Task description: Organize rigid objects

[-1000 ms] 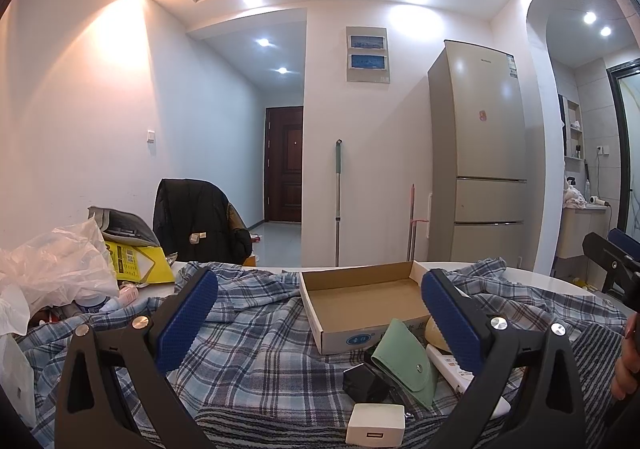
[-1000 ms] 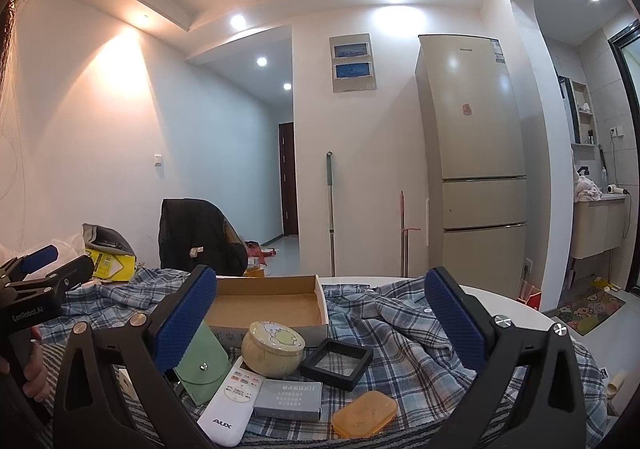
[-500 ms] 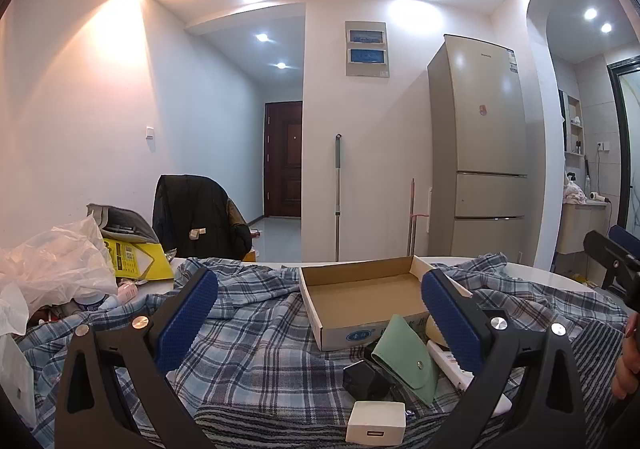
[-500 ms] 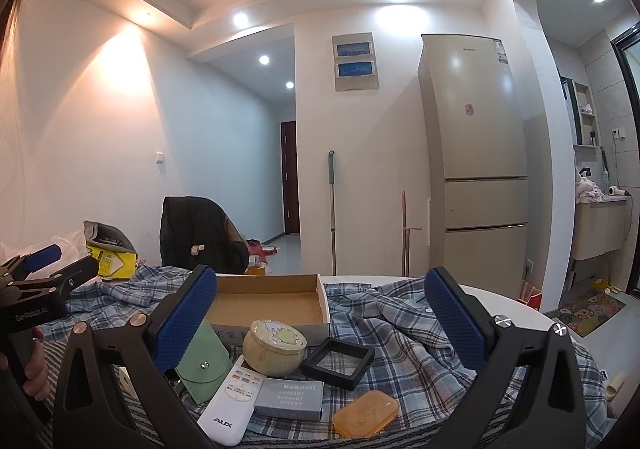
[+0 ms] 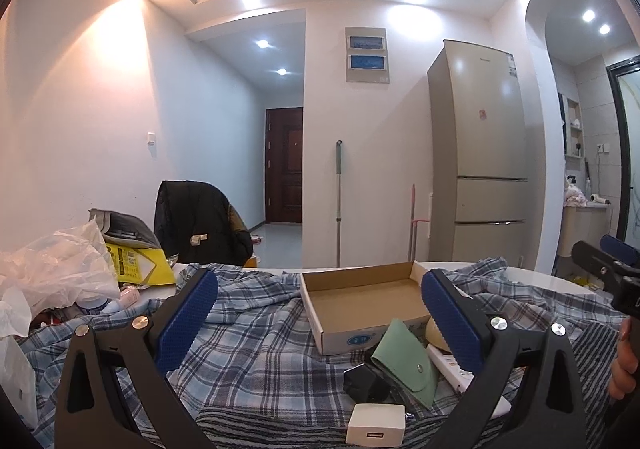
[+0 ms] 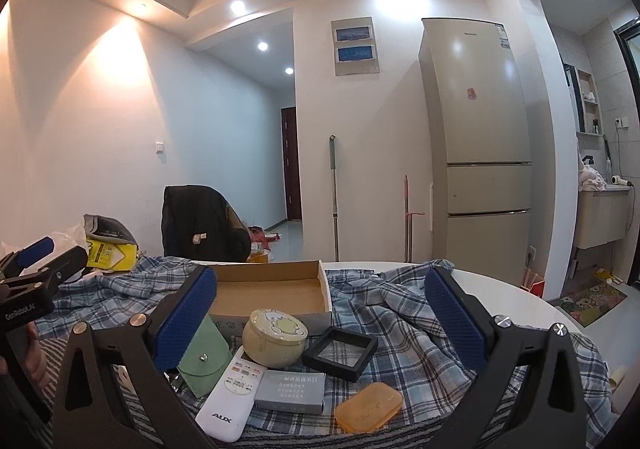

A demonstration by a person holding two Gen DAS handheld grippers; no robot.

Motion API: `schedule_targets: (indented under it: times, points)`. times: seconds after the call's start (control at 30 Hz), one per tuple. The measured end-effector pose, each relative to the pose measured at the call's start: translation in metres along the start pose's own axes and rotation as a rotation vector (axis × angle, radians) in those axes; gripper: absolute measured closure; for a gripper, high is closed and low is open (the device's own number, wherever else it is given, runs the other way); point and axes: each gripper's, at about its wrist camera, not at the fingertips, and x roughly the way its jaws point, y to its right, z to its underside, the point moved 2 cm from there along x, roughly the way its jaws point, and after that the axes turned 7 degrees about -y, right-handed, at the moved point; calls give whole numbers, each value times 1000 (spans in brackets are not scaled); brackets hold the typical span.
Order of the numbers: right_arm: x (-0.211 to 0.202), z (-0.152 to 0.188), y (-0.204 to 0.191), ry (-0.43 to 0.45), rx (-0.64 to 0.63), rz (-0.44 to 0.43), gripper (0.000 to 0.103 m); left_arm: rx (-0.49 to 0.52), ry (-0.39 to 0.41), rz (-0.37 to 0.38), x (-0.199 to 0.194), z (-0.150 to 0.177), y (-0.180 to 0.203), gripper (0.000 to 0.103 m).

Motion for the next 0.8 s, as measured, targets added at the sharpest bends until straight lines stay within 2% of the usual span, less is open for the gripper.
schedule_targets:
  times: [0.17,0.27,0.43,0.5,0.57,0.7,0.8]
  points:
    - [3,0,-1,-15,-1,2,0,28,9,-5,-3,-2,8,0]
    - [1,0,-3,-8,-9,14,0,72,-9,-53,1,-2,17,0]
    - [-2,-1,-8,9,-30,19,0,95,-3,-22,0,-8,21,0]
    - [-3,-3,-8,5,-34,54,0,81,4,2,-3,-15,20,0]
    - [-13,-10,-11,19,-29,142,0,36,25,22,-10,-28,15,0]
    - [-39,-34,-16,73,-47,109,0,-19,51,31,-22,-54,3,0]
    - [-49,-59,-15,102,-41,79,0,-35,103,22,-30,-68,-2,0]
